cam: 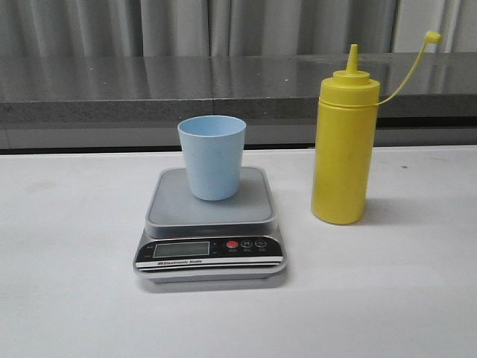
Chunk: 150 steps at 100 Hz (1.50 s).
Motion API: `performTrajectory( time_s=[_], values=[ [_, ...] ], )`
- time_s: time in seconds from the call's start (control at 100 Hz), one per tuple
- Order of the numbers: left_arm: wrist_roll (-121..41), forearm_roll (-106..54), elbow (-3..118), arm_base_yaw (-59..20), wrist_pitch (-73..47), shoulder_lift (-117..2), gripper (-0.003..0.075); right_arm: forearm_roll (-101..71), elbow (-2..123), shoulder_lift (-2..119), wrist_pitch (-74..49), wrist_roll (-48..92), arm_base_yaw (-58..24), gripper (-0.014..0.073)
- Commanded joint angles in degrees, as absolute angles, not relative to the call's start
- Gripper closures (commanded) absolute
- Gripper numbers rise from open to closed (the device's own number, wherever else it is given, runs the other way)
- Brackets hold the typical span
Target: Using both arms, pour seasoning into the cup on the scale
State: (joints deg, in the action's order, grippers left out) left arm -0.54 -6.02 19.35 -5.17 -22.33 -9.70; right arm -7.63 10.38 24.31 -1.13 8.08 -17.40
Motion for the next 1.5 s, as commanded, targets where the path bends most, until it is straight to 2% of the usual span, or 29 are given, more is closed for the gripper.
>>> performTrajectory(
  time_s=[0.0,0.12,0.26,1.2,1.49],
  values=[
    [0.0,-6.5,21.0,-5.0,-17.5,-10.2,0.0740,-7.1,12.2,24.4,3.0,8.7,-17.2,0.0204],
    [0.0,-6.5,21.0,-5.0,-17.5,-10.2,0.0740,-7.1,12.2,24.4,3.5,8.7,-17.2,0.0454],
    [0.0,-6.5,21.0,-5.0,-17.5,-10.2,0.0740,-7.1,12.2,24.4,4.5,8.7,-17.2,0.0668],
    [0.0,-6.5,21.0,-5.0,-17.5,-10.2,0.0740,-7.1,11.9,24.3,5.5,8.7,-17.2,0.0662],
    [0.0,-6.5,21.0,-5.0,-17.5,-10.2,0.0740,-3.3,10.2,18.8,5.4,4.8,-14.2,0.0662]
  ],
)
